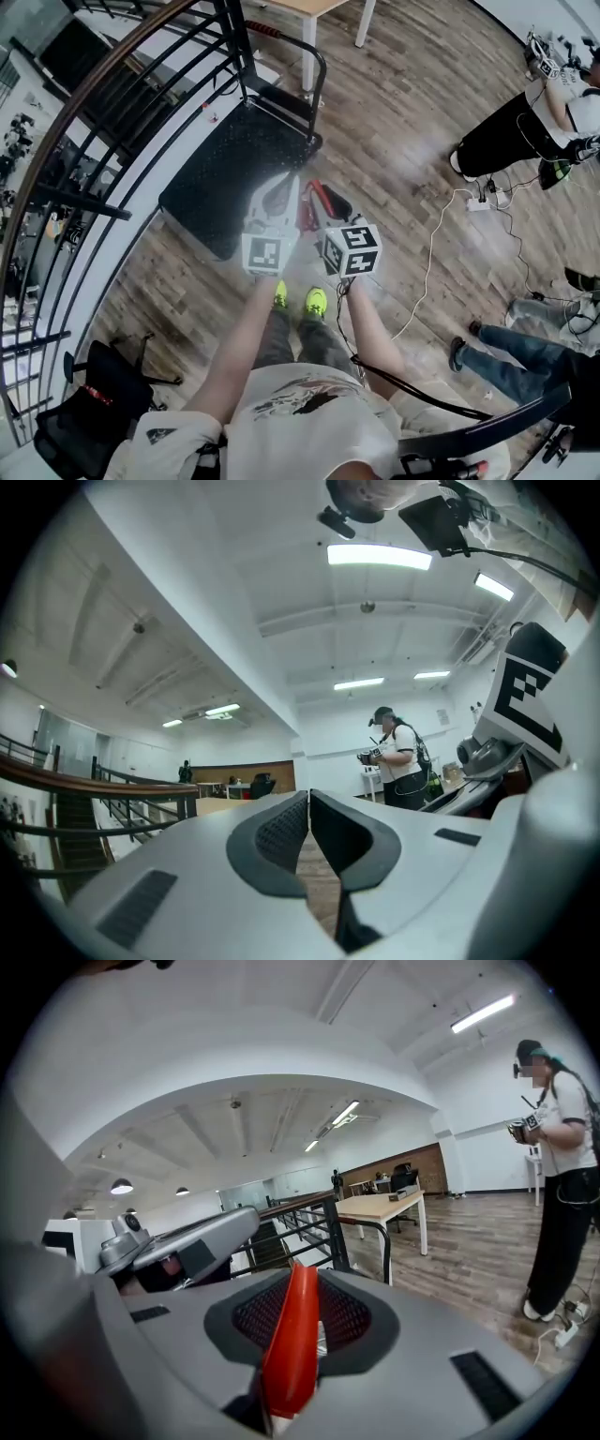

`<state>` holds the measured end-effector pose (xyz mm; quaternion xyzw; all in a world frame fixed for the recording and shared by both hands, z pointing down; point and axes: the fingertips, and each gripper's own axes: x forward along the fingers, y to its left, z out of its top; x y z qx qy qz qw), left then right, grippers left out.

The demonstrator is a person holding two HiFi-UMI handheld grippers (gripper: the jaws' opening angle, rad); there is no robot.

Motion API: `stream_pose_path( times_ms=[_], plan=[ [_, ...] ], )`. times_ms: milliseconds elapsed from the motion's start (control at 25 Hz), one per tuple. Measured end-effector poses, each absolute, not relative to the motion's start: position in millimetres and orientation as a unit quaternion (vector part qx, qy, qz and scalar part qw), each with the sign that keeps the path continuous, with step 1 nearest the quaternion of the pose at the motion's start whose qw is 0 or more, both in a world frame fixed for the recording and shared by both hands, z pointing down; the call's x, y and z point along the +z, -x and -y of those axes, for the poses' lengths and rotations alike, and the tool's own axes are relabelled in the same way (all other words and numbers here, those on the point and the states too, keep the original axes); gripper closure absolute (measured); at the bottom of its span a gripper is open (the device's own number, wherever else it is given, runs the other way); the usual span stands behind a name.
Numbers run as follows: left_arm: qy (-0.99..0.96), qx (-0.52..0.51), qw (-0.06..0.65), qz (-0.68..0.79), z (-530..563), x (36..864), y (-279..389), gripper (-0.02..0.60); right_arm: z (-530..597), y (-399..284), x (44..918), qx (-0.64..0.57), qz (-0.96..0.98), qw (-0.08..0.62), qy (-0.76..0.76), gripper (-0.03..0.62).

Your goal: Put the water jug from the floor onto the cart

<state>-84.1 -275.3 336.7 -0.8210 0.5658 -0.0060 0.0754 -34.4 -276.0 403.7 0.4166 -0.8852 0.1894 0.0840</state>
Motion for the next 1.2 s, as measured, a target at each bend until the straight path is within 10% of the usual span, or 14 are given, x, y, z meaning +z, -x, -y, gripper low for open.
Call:
stream_pose_path(
  times_ms=[1200],
  plan=[
    [0.738,-0.015,0.089,-0.668,228,269,141,0.569,252,86,322,0.176,0.938,0.044,-0.297,0.5]
  ],
)
